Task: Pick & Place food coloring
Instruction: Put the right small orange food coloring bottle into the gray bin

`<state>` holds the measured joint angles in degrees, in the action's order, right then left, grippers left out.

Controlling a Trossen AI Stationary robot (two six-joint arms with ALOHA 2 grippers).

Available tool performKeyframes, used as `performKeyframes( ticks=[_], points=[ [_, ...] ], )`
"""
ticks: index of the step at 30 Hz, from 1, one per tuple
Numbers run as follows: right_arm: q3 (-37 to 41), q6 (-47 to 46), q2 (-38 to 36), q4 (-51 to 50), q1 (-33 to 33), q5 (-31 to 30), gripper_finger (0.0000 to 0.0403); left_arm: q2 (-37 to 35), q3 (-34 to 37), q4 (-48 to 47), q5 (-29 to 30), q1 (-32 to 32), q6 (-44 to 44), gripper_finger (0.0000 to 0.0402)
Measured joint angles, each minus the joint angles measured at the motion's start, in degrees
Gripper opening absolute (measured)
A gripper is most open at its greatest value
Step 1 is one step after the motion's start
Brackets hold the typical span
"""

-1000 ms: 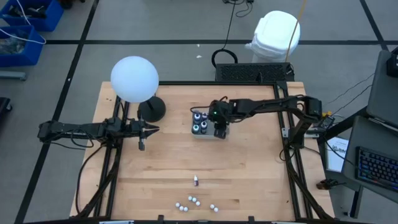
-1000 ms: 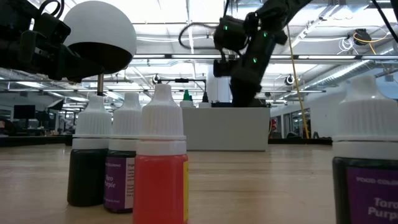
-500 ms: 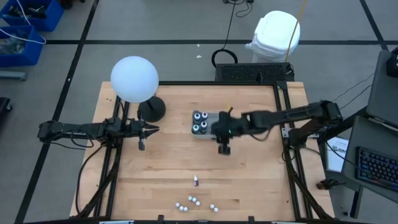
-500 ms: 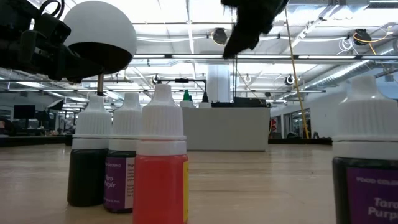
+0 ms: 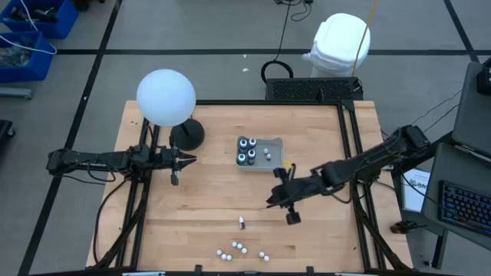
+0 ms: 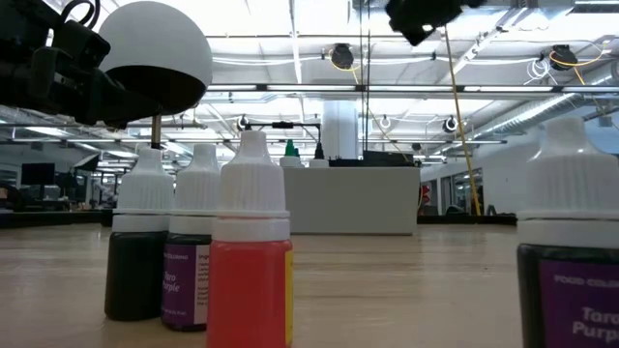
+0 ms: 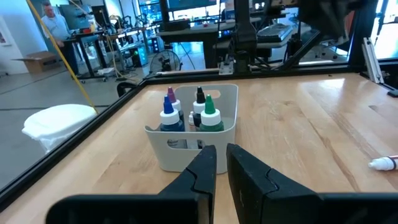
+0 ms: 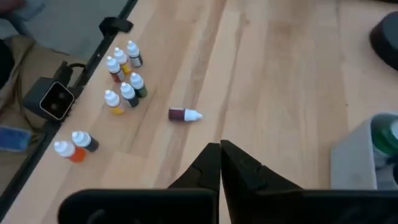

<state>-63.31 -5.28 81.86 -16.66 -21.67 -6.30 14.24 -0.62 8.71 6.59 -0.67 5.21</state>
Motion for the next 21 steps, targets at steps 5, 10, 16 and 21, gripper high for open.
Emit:
performKeyframes(
  ticks=[5, 10, 16, 21],
  points=[
    [10.75, 1.69, -11.91, 9.08, 0.31, -0.04, 0.0001, 0.02, 0.0, -0.06, -0.02, 0.0, -0.69, 0.0047],
    [23.96, 1.08, -27.5, 17.47, 2.59, -1.97, 0.0001, 0.0, 0.0, -0.04, -0.02, 0.0, -0.63, 0.0047],
    [36.5, -2.89, -43.26, 19.02, 6.92, -4.18, 0.0, 0.0, 0.0, -0.01, -0.01, 0.0, -0.61, 0.0047],
    [44.83, -4.51, -50.0, 23.32, 8.28, -2.08, 0.0, 0.0, 0.0, 0.04, 0.0, 0.0, -0.89, 0.0047]
  ],
)
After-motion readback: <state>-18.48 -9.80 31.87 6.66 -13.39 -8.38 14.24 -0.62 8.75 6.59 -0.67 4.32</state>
